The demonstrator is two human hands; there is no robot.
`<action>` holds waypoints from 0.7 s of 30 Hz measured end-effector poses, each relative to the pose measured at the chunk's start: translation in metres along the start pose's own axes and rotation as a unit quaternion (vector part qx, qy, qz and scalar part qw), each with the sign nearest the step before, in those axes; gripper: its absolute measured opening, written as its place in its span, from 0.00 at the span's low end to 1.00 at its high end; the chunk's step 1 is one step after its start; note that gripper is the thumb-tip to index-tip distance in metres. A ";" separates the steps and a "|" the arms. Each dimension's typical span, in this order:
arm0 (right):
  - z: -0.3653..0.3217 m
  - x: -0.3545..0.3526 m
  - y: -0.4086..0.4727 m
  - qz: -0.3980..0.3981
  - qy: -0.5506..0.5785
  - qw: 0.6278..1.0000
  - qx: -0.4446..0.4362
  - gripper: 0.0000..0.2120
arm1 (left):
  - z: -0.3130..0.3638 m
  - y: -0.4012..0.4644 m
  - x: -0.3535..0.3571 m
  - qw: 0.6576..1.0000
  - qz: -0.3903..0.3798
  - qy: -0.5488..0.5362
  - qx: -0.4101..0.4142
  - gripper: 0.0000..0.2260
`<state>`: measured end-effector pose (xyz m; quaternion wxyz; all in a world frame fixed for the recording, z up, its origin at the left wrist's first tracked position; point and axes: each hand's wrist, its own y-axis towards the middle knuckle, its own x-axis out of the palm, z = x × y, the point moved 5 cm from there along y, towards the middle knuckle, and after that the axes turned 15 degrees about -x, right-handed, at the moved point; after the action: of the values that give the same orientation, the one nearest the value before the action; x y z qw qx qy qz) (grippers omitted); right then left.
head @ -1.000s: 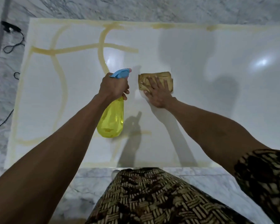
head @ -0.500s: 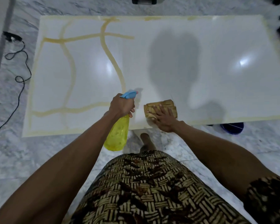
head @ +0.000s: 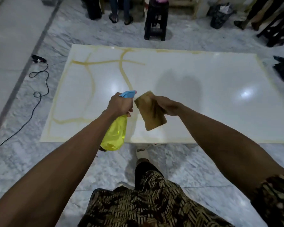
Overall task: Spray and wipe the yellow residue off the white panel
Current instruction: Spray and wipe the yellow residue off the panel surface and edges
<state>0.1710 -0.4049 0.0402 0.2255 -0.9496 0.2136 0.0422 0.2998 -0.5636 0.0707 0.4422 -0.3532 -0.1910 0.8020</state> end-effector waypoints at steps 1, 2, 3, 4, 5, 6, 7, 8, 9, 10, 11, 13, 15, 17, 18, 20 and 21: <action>-0.011 0.002 0.011 -0.008 0.042 0.999 -0.019 0.27 | 0.005 0.002 -0.008 1.000 0.008 -0.003 0.003 0.18; -0.020 0.003 0.020 -0.010 0.074 0.997 -0.033 0.28 | 0.011 0.006 -0.015 1.000 0.014 -0.007 0.004 0.19; -0.027 0.000 0.032 -0.006 0.095 0.995 -0.043 0.29 | 0.017 0.010 -0.022 1.000 0.018 -0.014 0.001 0.20; -0.033 -0.002 0.043 0.001 0.107 0.993 -0.052 0.31 | 0.022 0.014 -0.028 1.000 0.021 -0.020 -0.003 0.20; -0.037 -0.005 0.054 0.008 0.115 0.992 -0.058 0.31 | 0.027 0.018 -0.033 0.999 0.023 -0.023 -0.004 0.21; -0.038 -0.008 0.066 0.021 0.119 0.991 -0.054 0.30 | 0.031 0.024 -0.036 0.999 0.025 -0.026 -0.004 0.21; -0.038 -0.014 0.080 0.038 0.123 0.991 -0.047 0.28 | 0.036 0.031 -0.041 0.999 0.024 -0.030 -0.006 0.23; -0.038 -0.020 0.093 0.056 0.122 0.990 -0.041 0.27 | 0.040 0.038 -0.044 0.999 0.022 -0.036 -0.010 0.22; -0.038 -0.029 0.108 0.076 0.116 0.990 -0.033 0.27 | 0.045 0.046 -0.048 0.999 0.018 -0.042 -0.009 0.20; -0.037 -0.040 0.123 0.098 0.107 0.989 -0.024 0.27 | 0.051 0.057 -0.052 0.999 0.014 -0.047 -0.007 0.18; -0.039 -0.052 0.140 0.125 0.093 0.988 -0.017 0.27 | 0.058 0.071 -0.056 0.999 0.009 -0.052 -0.006 0.18; -0.044 -0.079 0.167 0.181 0.019 0.983 -0.020 0.27 | 0.070 0.095 -0.062 0.998 0.003 -0.060 -0.006 0.18; -0.056 -0.107 0.201 0.207 -0.078 0.974 -0.054 0.27 | 0.086 0.126 -0.069 0.998 0.000 -0.057 -0.011 0.19; -0.073 -0.131 0.241 0.197 -0.159 0.962 -0.104 0.22 | 0.103 0.157 -0.077 0.998 0.001 -0.057 -0.016 0.19; -0.076 -0.146 0.268 0.199 -0.185 0.955 -0.117 0.20 | 0.111 0.176 -0.082 0.998 0.002 -0.062 -0.017 0.19; -0.082 -0.172 0.322 0.219 -0.271 0.930 -0.117 0.19 | 0.125 0.212 -0.089 0.997 0.005 -0.069 -0.019 0.19; -0.085 -0.181 0.347 0.220 -0.318 0.915 -0.112 0.20 | 0.130 0.229 -0.092 0.997 0.007 -0.071 -0.022 0.19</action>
<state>-0.1413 -0.6523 0.0055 0.1592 -0.8338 0.3284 0.4142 0.1059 -0.7632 0.0535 0.4146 -0.3063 -0.2366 0.8236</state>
